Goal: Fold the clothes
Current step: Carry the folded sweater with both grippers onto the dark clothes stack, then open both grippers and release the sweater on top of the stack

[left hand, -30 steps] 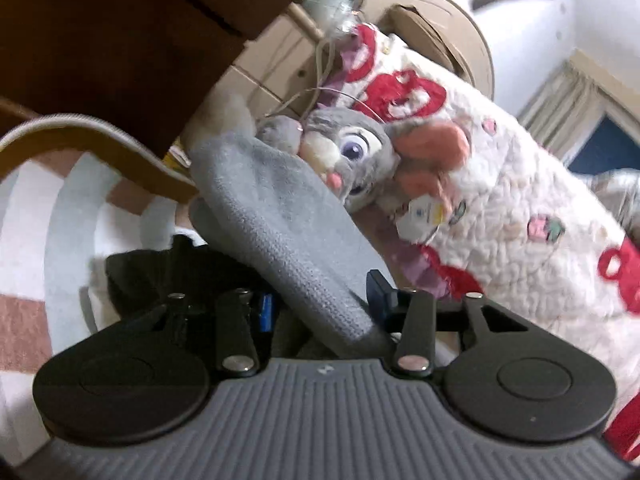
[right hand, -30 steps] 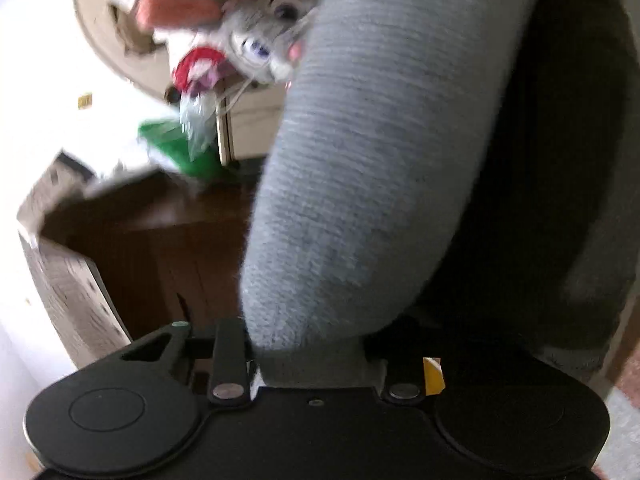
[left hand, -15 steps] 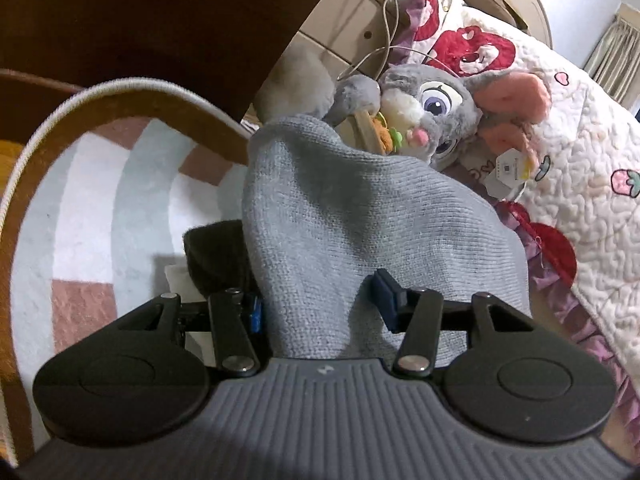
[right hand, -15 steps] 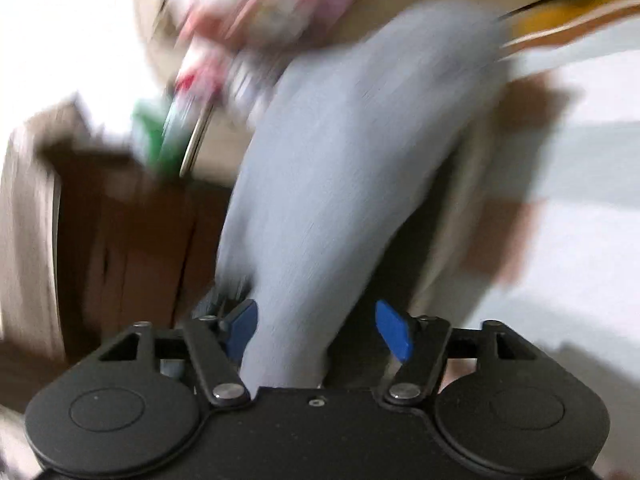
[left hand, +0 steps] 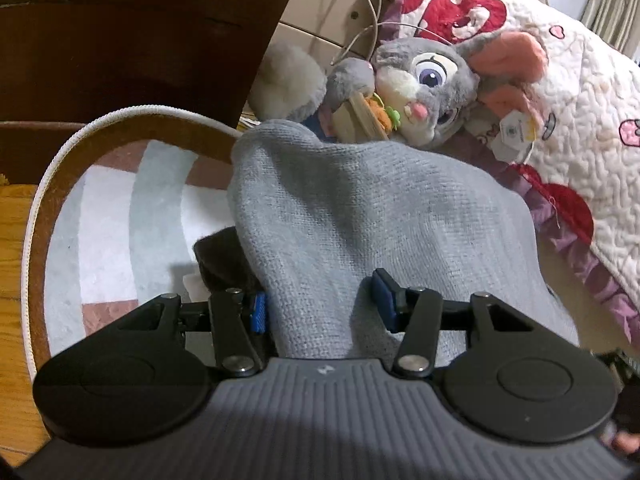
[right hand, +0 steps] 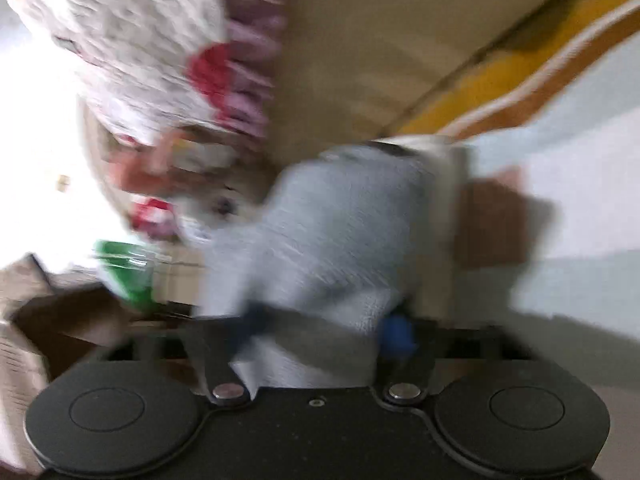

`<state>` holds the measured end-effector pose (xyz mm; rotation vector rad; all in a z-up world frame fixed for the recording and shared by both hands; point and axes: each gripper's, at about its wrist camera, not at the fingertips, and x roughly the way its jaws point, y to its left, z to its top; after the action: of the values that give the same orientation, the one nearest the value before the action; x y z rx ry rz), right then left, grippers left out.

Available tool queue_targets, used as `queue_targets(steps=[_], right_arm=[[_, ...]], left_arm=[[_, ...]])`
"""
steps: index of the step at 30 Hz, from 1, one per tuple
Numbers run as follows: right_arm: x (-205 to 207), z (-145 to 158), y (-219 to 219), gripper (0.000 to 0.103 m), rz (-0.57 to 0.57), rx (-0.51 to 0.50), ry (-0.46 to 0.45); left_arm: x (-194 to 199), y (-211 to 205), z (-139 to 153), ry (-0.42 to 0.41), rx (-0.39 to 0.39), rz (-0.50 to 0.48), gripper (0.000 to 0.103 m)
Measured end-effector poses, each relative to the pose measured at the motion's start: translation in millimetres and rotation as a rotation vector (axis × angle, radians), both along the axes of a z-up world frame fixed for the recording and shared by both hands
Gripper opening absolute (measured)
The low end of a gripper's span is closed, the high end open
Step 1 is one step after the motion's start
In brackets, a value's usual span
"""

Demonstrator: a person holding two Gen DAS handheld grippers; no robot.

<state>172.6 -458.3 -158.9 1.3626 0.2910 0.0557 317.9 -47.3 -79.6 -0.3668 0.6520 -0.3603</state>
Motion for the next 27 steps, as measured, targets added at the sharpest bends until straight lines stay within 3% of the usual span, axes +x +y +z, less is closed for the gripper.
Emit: queue_targets(steps=[1,6,8,9,11,13,15,16,19,22,25,27], right_arm=[[1,7,2,0.029,0.002,-0.017,-0.031],[43,111,22,0.022,0.157,-0.478,-0.127],[53,140,25,0.020,0.187,-0.597,-0.143],[59,143,20,0.020,0.171,-0.630,-0.080],[71,135,8,0.033,0.073,-0.737,0.131],[87,114,-3,0.033,0.035,-0.833,0.352],[86,100,-11,0.033,0.046,-0.809,0.392],[75,100,-7,0.033,0.025,-0.804,0.373],[41,112,19,0.038,-0.040,-0.844,0.272],[22,127,54,0.046,-0.024,-0.950,0.141],[16,129,86,0.045,0.073,-1.040,0.029],[16,129,103,0.047,0.086,-1.112,0.014]], left_arm=[[1,0,0,0.002,0.002,-0.002,0.049],[-2,-1,2,-0.014,0.002,0.002,0.047],[-3,-5,5,-0.027,0.033,0.006,0.047],[-3,-7,6,-0.031,0.050,0.017,0.047],[-5,-11,9,-0.053,0.084,0.050,0.049],[-12,-12,17,-0.137,0.155,0.135,0.049],[-20,-3,26,-0.235,0.215,0.252,0.047],[-22,4,28,-0.262,0.200,0.277,0.047],[-20,29,29,-0.266,-0.003,0.204,0.047],[-17,25,28,-0.272,-0.061,0.079,0.047],[-8,-3,22,-0.250,0.119,-0.001,0.047],[-1,-23,16,-0.234,0.252,-0.026,0.047]])
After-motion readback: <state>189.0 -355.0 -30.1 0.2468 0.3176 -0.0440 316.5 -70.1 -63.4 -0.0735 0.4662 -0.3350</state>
